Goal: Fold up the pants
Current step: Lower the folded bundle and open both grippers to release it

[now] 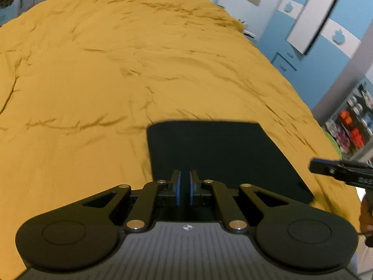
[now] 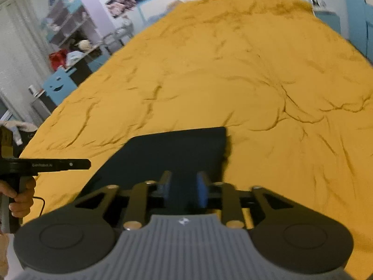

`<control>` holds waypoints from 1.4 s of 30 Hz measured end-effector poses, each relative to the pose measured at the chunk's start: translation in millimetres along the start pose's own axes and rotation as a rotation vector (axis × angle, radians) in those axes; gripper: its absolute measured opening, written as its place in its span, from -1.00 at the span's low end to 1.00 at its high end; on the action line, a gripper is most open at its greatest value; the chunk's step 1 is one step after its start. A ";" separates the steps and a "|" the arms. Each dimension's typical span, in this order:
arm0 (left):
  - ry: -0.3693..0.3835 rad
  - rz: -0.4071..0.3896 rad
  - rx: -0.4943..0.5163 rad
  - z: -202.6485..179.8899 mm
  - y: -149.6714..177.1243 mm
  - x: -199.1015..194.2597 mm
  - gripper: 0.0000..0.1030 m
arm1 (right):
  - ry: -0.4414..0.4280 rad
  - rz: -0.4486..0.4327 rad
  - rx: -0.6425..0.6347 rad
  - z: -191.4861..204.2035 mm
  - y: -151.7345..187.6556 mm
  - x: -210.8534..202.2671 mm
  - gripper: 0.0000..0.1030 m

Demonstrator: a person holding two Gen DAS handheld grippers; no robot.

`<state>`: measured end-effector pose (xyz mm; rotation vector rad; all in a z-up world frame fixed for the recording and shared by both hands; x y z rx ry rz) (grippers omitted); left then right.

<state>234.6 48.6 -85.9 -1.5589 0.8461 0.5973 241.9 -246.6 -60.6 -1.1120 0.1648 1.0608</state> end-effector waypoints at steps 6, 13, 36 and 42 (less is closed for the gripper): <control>-0.012 -0.014 -0.017 -14.7 52.6 -19.4 -0.49 | 0.084 -0.011 -0.178 46.1 45.0 -7.4 -0.16; -0.119 -0.018 0.049 -30.7 87.7 -1.4 -0.31 | 0.218 0.007 -0.309 50.6 90.8 21.7 -0.16; -0.146 -0.216 0.137 -63.6 67.6 -110.0 0.45 | 0.184 -0.097 -0.268 72.0 57.6 -55.0 0.57; -0.308 -0.436 0.067 -92.4 49.6 -169.3 0.77 | 0.208 -0.244 -0.274 117.2 33.5 -103.0 0.59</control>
Point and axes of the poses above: each gripper's, at about its wrist camera, not at the fingertips, and x roughly the way its jaws point, z to its left, y to its underside, the point moved 2 cm from there along x, roughly the way its jaws point, and after that the axes turned 9 degrees about -y, right-handed, at the moved point
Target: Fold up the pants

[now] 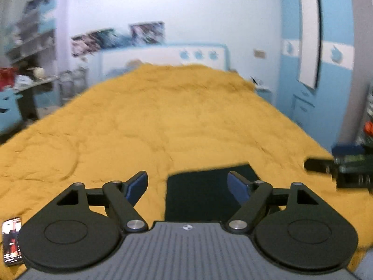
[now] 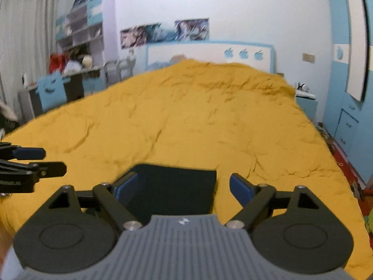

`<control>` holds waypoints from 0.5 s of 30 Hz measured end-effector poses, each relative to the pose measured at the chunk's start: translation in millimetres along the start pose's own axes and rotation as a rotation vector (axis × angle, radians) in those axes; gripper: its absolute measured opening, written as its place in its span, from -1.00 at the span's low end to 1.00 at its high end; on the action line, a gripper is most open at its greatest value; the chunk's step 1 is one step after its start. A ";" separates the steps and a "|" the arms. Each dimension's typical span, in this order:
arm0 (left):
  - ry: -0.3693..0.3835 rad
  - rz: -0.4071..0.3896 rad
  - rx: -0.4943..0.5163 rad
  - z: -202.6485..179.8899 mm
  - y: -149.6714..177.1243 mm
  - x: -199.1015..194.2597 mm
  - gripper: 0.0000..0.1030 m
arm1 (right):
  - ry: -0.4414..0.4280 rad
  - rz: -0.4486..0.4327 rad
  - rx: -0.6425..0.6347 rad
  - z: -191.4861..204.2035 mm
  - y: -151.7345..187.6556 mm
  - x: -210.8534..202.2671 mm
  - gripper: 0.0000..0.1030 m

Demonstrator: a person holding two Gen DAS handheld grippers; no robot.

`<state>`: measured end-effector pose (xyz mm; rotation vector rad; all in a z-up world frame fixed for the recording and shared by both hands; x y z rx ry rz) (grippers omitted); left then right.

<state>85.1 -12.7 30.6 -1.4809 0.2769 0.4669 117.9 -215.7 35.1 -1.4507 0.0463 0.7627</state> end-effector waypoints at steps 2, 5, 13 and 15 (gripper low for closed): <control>-0.015 -0.010 -0.028 -2.0 -3.6 -10.5 0.80 | 0.011 -0.018 0.026 10.9 -6.9 -13.7 0.59; -0.056 -0.019 -0.012 -6.5 0.2 -23.7 0.81 | 0.036 -0.064 0.060 25.3 -8.6 -36.3 0.60; -0.097 0.061 -0.033 -5.3 31.9 -22.4 0.90 | 0.088 -0.049 0.041 62.8 35.6 -56.8 0.60; -0.103 0.089 -0.018 -5.5 45.5 -22.8 0.90 | 0.083 -0.020 0.032 66.7 49.5 -53.7 0.60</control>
Point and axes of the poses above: each gripper's, at about its wrist camera, not at the fingertips, and x roughly the way its jaws point, z to its left, y to its underside, the point moved 2 cm from there along x, roughly the way its jaws point, and after that the axes turned 9 degrees about -y, right-handed, at the moved point
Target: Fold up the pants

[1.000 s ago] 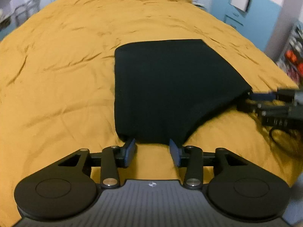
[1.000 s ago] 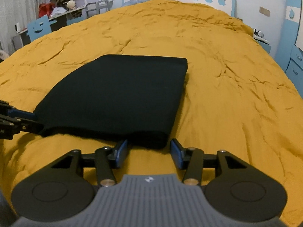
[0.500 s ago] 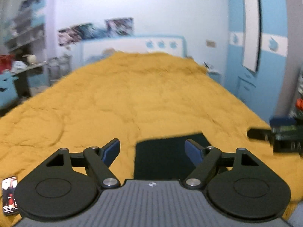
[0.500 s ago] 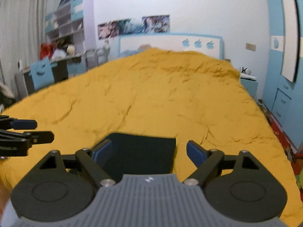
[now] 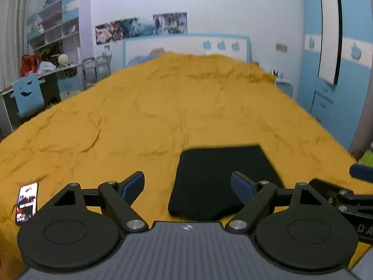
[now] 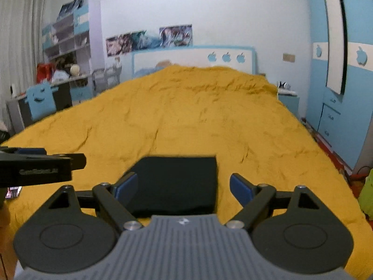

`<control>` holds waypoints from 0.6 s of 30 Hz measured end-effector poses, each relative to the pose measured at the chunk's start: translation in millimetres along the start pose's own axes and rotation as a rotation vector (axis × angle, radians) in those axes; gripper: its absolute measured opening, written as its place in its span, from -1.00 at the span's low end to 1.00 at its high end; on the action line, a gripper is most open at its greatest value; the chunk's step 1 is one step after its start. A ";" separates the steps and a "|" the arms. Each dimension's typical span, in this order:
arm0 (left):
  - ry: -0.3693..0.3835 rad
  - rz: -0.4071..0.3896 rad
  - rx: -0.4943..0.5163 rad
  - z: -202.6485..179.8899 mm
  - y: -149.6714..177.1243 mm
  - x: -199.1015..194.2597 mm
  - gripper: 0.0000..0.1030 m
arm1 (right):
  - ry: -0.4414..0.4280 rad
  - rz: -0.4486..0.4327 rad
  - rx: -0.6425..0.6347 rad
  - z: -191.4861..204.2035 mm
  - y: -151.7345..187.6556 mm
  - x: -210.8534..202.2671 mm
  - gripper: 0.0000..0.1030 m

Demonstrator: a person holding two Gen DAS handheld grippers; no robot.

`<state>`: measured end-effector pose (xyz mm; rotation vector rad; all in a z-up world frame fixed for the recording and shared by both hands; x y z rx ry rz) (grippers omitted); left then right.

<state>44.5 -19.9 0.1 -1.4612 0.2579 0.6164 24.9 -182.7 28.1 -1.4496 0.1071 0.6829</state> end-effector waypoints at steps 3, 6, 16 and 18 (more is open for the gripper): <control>0.015 0.050 0.007 0.1 17.0 0.8 0.90 | 0.017 0.034 -0.019 3.5 17.8 5.9 0.60; 0.026 0.088 0.028 -2.7 31.3 3.9 0.90 | 0.004 0.075 -0.006 1.3 35.0 14.6 0.60; 0.021 0.147 0.056 -11.4 57.1 12.1 0.90 | 0.011 0.175 0.024 -5.2 71.0 33.3 0.60; 0.025 0.146 0.065 -13.6 57.7 11.2 0.90 | 0.016 0.178 0.029 -7.6 72.4 33.4 0.59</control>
Point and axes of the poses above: each gripper's, at about its wrist camera, not at the fingertips, and x roughly the way its jaws point, z to its left, y to its underside, the point moved 2 cm from there along x, roughly the way its jaws point, and after that the axes turned 9 degrees about -y, right-handed, at the moved point
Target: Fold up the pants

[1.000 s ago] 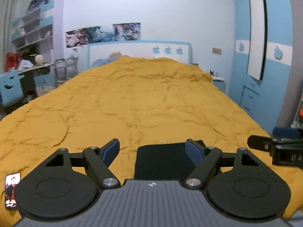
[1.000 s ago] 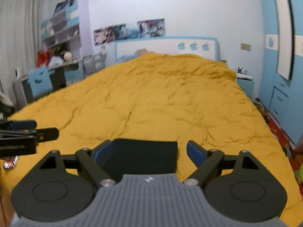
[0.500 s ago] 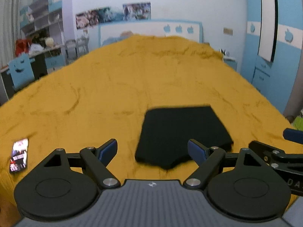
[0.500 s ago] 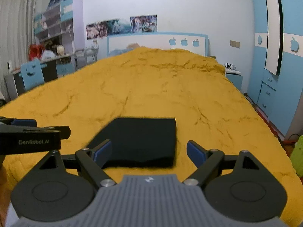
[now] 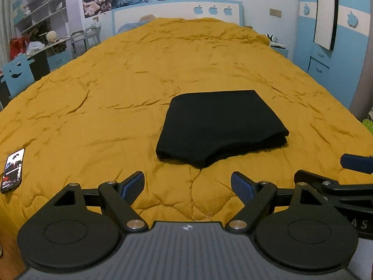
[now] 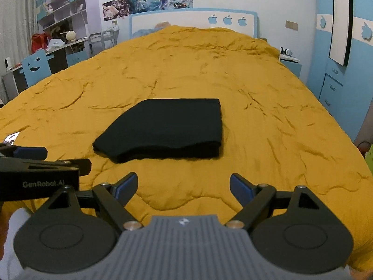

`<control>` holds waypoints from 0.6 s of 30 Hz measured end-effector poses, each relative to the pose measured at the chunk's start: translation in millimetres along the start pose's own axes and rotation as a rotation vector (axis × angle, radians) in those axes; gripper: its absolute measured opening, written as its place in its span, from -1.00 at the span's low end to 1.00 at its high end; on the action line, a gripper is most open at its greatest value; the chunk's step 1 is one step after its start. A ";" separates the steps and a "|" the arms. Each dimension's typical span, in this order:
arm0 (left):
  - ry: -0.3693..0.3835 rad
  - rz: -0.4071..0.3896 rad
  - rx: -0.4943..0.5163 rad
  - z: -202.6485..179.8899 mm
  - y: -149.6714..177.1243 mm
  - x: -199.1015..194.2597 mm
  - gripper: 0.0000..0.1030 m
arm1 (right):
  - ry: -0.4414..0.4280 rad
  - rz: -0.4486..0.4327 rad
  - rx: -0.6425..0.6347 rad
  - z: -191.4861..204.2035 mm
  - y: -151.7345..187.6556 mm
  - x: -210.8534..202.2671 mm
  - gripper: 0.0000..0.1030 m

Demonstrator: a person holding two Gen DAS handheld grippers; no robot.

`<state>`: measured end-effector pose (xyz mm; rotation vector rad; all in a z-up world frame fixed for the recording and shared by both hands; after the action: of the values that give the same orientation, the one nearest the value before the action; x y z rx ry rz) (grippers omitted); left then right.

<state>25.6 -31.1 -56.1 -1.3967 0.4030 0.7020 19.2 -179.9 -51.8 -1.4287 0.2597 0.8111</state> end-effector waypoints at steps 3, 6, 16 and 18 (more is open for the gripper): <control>0.006 -0.004 0.000 -0.1 -1.2 -0.3 0.90 | 0.001 -0.005 0.006 -2.7 -1.0 0.1 0.60; 0.006 -0.008 -0.003 0.3 -1.5 -1.1 0.90 | 0.003 -0.004 0.004 -3.3 -2.2 0.6 0.60; 0.007 -0.012 0.007 -0.5 -1.5 -1.4 0.90 | 0.006 -0.007 0.011 -3.8 -1.8 -0.3 0.60; 0.008 -0.010 0.006 -0.2 -1.5 -1.2 0.90 | 0.007 -0.009 0.008 -3.6 -2.0 -1.3 0.60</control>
<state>25.7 -31.6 -54.2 -1.3953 0.4038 0.6862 20.6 -183.6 -50.1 -1.4245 0.2615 0.7968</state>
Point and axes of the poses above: each gripper's, at about its wrist camera, not at the fingertips, and x roughly the way its jaws point, z to its left, y to its underside, the point moved 2 cm from there along x, roughly the way its jaws point, and after that the axes turned 9 degrees about -y, right-handed, at the moved point
